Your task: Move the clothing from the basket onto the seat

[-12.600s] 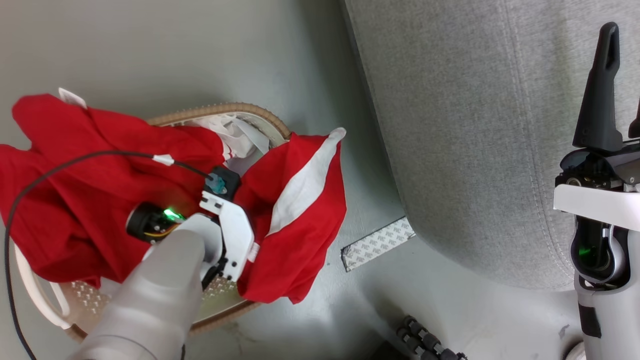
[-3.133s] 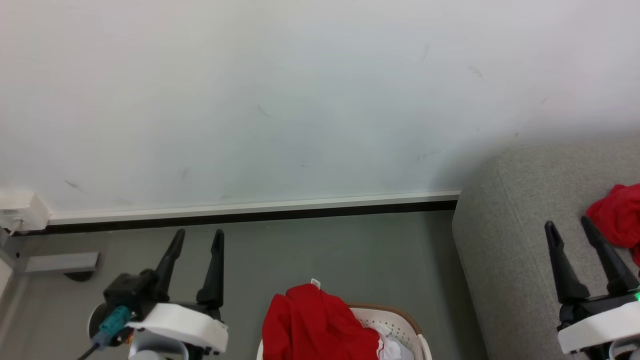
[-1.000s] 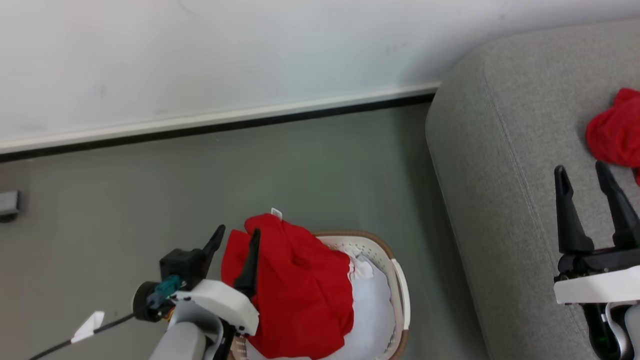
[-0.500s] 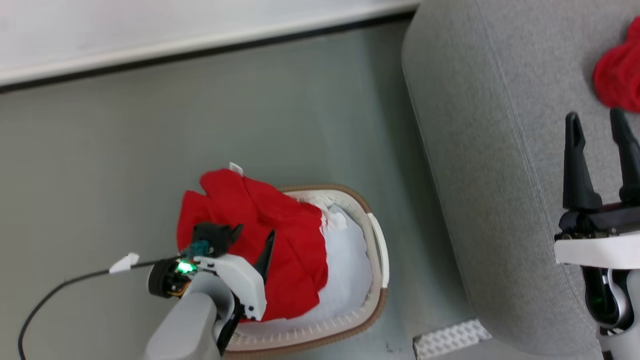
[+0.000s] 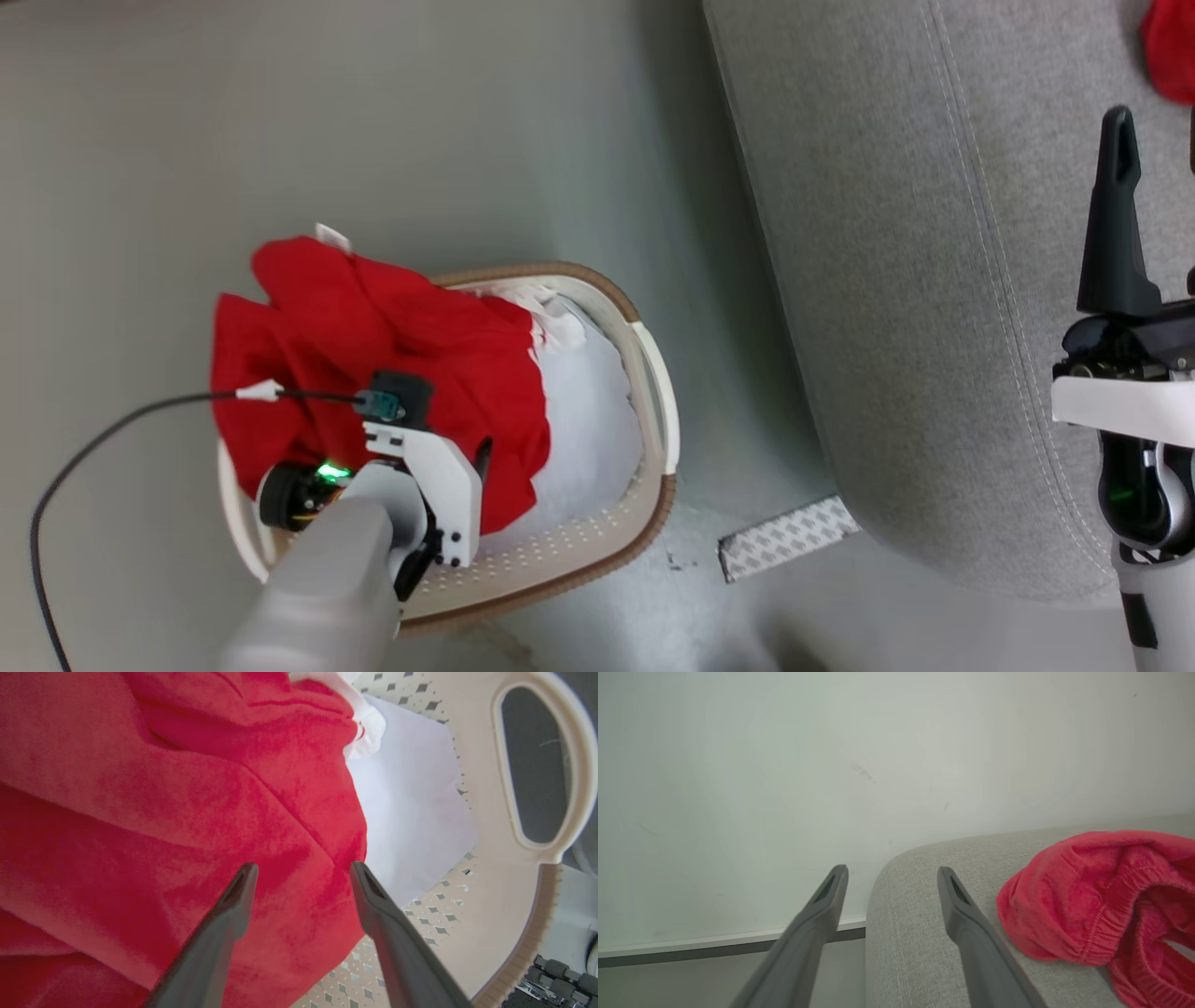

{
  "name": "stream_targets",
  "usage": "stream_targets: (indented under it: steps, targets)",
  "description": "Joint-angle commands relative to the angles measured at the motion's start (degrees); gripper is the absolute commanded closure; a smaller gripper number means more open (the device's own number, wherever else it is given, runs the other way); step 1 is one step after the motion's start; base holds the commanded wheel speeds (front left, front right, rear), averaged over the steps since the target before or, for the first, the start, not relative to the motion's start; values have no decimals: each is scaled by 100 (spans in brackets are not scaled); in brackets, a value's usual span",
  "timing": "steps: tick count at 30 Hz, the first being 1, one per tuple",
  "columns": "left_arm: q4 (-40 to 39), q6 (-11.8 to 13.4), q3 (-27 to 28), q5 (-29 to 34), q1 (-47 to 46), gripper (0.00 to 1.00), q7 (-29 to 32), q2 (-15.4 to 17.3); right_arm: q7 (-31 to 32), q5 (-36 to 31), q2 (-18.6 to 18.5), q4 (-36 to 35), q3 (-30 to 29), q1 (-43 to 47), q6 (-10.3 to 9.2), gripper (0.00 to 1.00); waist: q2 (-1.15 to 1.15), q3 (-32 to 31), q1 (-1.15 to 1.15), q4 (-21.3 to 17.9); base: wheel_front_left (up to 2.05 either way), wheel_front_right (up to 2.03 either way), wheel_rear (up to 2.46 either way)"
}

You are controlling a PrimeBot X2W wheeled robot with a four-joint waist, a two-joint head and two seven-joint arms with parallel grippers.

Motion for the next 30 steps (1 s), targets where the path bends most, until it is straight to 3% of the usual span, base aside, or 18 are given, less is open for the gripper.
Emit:
stream_targets:
  steps: [1,20,21,23,24,30]
  targets:
    - [100,-10,-15,-90,-133,0,174,76,0,17,55,-50,13,-121,-13,0,0,264,-1,-197,0,0,0]
    - [388,186,-254,-51,-909,0,1128,542,0,188,522,-43,298,-507,-13,0,0,1238,-1,-795,0,0,0]
    - [390,203,-267,-49,-916,16,1134,544,0,181,528,-30,296,-505,-13,0,0,1250,-1,-801,0,0,0]
    - [394,201,-284,-57,-925,67,1136,561,0,165,539,-11,293,-501,-13,0,0,1261,-1,-804,0,0,0]
    - [395,201,-284,-75,-927,100,1119,573,0,157,543,-5,293,-501,-13,0,0,1261,-1,-806,0,0,0]
    - [398,166,-279,-191,-849,100,908,587,0,118,559,69,262,-531,-13,0,0,1145,-1,-805,0,0,0]
